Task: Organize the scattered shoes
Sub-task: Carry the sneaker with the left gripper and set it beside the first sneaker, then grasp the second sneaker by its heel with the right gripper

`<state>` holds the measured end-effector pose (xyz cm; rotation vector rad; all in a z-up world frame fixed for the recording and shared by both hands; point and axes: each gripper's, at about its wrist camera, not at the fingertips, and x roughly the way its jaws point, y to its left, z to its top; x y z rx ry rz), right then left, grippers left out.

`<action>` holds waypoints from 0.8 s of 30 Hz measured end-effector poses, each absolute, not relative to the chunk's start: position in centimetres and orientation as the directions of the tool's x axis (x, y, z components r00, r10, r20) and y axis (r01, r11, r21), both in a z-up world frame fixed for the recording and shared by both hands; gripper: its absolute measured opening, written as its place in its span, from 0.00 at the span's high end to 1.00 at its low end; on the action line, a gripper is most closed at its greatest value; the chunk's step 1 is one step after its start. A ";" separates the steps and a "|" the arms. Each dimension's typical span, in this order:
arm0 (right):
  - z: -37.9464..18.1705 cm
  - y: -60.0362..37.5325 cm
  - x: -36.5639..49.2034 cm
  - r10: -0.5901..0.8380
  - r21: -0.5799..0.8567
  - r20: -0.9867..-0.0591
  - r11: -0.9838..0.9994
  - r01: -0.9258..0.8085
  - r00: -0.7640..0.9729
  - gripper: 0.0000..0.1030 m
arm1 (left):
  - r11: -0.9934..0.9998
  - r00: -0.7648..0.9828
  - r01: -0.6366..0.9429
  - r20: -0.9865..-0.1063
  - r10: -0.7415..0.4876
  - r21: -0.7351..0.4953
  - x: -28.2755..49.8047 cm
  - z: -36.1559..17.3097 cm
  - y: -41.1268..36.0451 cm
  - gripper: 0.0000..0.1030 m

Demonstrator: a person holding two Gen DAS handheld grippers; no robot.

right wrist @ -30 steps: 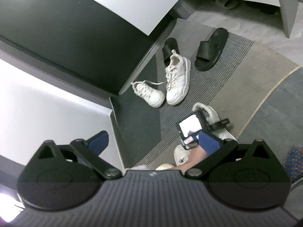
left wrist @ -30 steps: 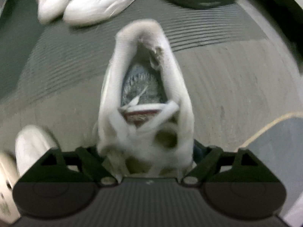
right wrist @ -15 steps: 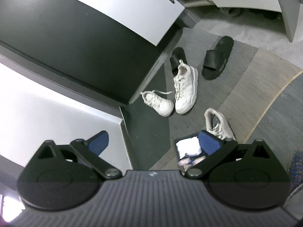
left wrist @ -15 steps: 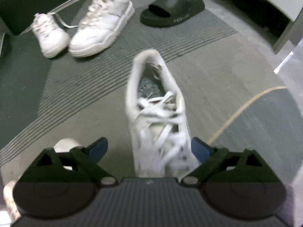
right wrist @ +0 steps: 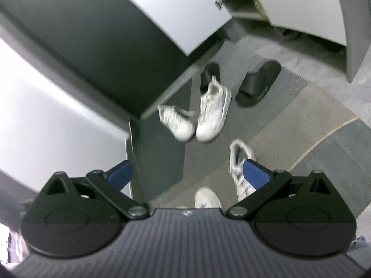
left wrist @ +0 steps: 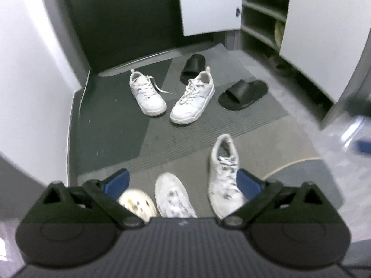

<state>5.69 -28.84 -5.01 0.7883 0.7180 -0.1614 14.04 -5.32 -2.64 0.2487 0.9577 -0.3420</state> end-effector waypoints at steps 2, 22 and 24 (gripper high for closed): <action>-5.3 -27.7 6.4 0.136 0.539 -0.680 0.759 0.365 0.721 0.00 | 0.932 0.533 0.363 -0.821 -0.204 0.004 11.8 -0.5 -4.2 0.03; -7.6 -24.6 9.0 0.114 0.386 -0.783 0.860 0.334 0.611 0.00 | 0.864 0.394 0.470 -0.834 -0.387 -0.179 5.3 1.7 -3.1 0.00; -7.5 -24.5 9.3 0.112 0.379 -0.787 0.864 0.331 0.607 0.00 | 0.866 0.385 0.465 -0.838 -0.386 -0.185 5.3 1.5 -3.0 0.00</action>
